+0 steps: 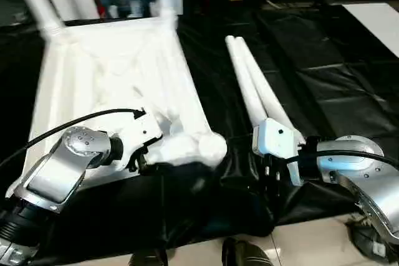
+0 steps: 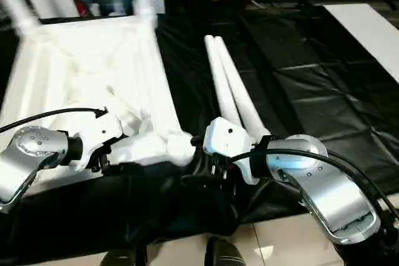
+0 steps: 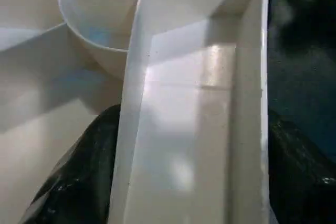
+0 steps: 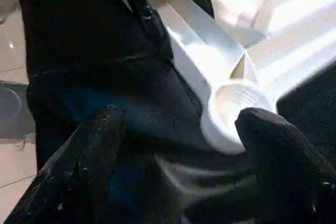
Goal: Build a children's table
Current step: Rotate table base, then pick table leg
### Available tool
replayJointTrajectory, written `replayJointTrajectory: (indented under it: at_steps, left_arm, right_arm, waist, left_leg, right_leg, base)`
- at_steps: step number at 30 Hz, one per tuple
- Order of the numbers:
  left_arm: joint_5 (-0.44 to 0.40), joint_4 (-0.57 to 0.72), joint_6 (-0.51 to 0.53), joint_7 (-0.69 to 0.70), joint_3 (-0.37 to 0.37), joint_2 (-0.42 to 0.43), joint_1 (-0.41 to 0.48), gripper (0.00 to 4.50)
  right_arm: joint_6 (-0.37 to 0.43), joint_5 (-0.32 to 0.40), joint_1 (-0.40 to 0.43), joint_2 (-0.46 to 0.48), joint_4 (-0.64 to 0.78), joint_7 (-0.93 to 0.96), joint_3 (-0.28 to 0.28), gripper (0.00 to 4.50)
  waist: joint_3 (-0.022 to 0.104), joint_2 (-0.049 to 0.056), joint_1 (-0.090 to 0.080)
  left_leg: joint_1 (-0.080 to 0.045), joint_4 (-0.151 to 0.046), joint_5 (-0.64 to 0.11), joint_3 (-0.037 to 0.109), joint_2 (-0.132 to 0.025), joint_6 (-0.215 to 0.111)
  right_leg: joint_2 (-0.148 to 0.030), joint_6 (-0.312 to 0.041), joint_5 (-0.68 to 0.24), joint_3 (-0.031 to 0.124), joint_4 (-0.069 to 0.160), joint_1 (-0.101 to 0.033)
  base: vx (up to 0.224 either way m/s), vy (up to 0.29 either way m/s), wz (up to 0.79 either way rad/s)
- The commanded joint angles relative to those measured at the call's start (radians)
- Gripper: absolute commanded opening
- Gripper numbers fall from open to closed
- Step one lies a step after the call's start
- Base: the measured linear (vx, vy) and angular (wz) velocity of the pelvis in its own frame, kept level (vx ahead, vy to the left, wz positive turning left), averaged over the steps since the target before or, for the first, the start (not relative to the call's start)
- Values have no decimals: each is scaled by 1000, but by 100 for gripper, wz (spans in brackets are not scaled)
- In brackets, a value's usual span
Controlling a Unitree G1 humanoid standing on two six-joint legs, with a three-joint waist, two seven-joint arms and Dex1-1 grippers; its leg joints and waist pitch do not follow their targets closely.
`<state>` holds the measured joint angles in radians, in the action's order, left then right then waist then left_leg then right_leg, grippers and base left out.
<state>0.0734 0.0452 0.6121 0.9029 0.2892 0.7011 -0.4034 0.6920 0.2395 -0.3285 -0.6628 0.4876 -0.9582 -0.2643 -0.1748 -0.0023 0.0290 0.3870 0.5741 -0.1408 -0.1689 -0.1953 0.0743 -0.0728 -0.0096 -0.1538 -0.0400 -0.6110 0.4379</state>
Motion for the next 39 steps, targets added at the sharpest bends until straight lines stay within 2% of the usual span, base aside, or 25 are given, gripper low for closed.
replayJointTrajectory:
  at_steps: [1, 3, 6, 7, 8, 9, 10, 13, 15, 17, 20, 23, 24, 25, 28, 30, 32, 36, 39]
  left_arm:
    - [-53, -33, 21, -72, -69, 36, 9, 336]
    - [-66, -56, 10, -83, -83, 60, 13, 334]
    - [-72, -70, -8, -91, -90, 70, 15, 326]
    - [-67, -79, -54, -83, -95, 75, 19, 325]
    - [-67, -80, -58, -82, -95, 76, 19, 325]
    - [-40, -84, -180, -38, -105, 86, 35, 323]
    - [-34, -81, -204, -28, -107, 88, 39, 323]
    - [-30, -80, -250, 2, -108, 105, 54, 321]
    - [-24, -84, -278, 31, -109, 125, 66, 321]
    - [-15, -82, -292, 52, -113, 137, 76, 321]
    - [0, -84, -318, 87, -125, 163, 95, 321]
    - [1, -109, -340, 89, -142, 175, 94, 321]
    - [13, -112, -329, 104, -149, 178, 93, 377]
    - [24, -108, -322, 118, -158, 184, 94, 391]
    - [65, -81, -293, 143, -189, 191, 98, 412]
    - [80, -63, -295, 147, -204, 197, 102, 439]
    - [89, -55, -294, 148, -213, 200, 102, 445]
    - [144, -35, -281, 181, -272, 236, 98, 450]
    - [244, -19, -200, 219, -367, 252, 68, 450]
  right_arm:
    - [-11, -8, -14, -3, -11, 7, -3, 380]
    - [-14, -12, -17, -4, -16, 7, -4, 380]
    - [-15, -12, -18, -5, -17, 7, -5, 380]
    - [-16, -13, -19, -6, -18, 8, -6, 380]
    - [-16, -13, -19, -6, -19, 8, -6, 380]
    - [-19, -14, -21, -9, -23, 9, -8, 380]
    - [-20, -14, -22, -9, -24, 9, -9, 380]
    - [-21, -15, -24, -10, -27, 11, -10, 380]
    - [-21, -15, -24, -9, -29, 12, -10, 380]
    - [-20, -16, -25, -9, -31, 14, -10, 380]
    - [-16, -22, -25, -6, -36, 26, -9, 380]
    - [-9, -30, -32, 6, -52, 53, -5, 380]
    - [-6, -30, -34, 10, -56, 60, -3, 380]
    - [-1, -28, -36, 14, -60, 66, 0, 380]
    - [12, -24, -39, 26, -72, 82, 10, 380]
    - [60, -7, -48, 60, -96, 119, 38, 380]
    - [81, -4, -57, 80, -115, 144, 55, 406]
    - [98, -2, -84, 116, -160, 193, 80, 434]
    - [119, -37, -129, 179, -223, 301, 104, 447]
  waist:
    - [78, 2, 9]
    - [80, 1, 7]
    - [83, 3, 6]
    - [84, 4, 7]
    - [85, 4, 7]
    - [87, 6, 10]
    - [89, 6, 10]
    - [91, 11, 18]
    - [89, 12, 24]
    - [88, 11, 27]
    - [82, 11, 28]
    - [82, 9, 28]
    - [82, 10, 28]
    - [82, 10, 27]
    - [80, 5, 27]
    - [79, 7, 26]
    - [79, 5, 23]
    - [81, 8, 23]
    - [84, 8, 19]
  left_leg:
    - [-4, -66, -311, 13, -8, 0]
    - [-7, -63, -303, 14, -7, -5]
    - [-13, -61, -284, 10, -9, -14]
    - [-13, -61, -276, 10, -9, -20]
    - [-13, -60, -270, 8, -10, -20]
    - [-16, -59, -257, 7, -12, -25]
    - [-14, -59, -244, 6, -14, -28]
    - [-23, -59, -234, 1, -18, -36]
    - [-22, -59, -233, 0, -19, -37]
    - [-20, -61, -239, 0, -19, -32]
    - [-22, -66, -281, 2, -19, -13]
    - [-23, -66, -291, 2, -18, -6]
    - [-23, -66, -289, 2, -18, -4]
    - [-23, -67, -286, 2, -17, -2]
    - [-21, -67, -286, 3, -17, 0]
    - [-23, -66, -291, 2, -17, 1]
    - [-20, -66, -289, 3, -14, 2]
    - [-26, -65, -294, 1, -13, 15]
    - [-26, -65, -290, 0, -10, 23]
  right_leg:
    - [-47, -107, -486, 32, 93, -60]
    - [-46, -101, -492, 33, 94, -58]
    - [-42, -128, -419, 36, 89, -53]
    - [-41, -142, -387, 36, 86, -53]
    - [-41, -149, -365, 37, 84, -55]
    - [-40, -167, -322, 38, 81, -53]
    - [-40, -181, -280, 38, 76, -57]
    - [-40, -213, -220, 41, 71, -53]
    - [-42, -222, -209, 42, 69, -54]
    - [-44, -218, -222, 42, 69, -56]
    - [-47, -193, -306, 42, 75, -53]
    - [-46, -181, -330, 43, 78, -51]
    - [-47, -180, -330, 43, 77, -50]
    - [-47, -181, -329, 43, 77, -51]
    - [-48, -177, -339, 43, 76, -52]
    - [-48, -180, -350, 43, 78, -49]
    - [-46, -179, -364, 42, 77, -49]
    - [-44, -175, -368, 42, 78, -47]
    - [-44, -184, -367, 40, 75, -48]
  base:
    - [0, 0, 0]
    - [0, 0, 0]
    - [0, 0, 0]
    - [0, 0, 0]
    - [0, 0, 0]
    - [0, 0, 0]
    - [0, 0, 0]
    - [0, 0, 0]
    - [0, 0, 0]
    - [0, 0, 0]
    - [0, 0, 0]
    - [0, 0, 0]
    - [0, 0, 0]
    - [0, 0, 0]
    - [0, 0, 0]
    - [0, 0, 0]
    - [0, 0, 0]
    - [0, 0, 0]
    - [0, 0, 0]
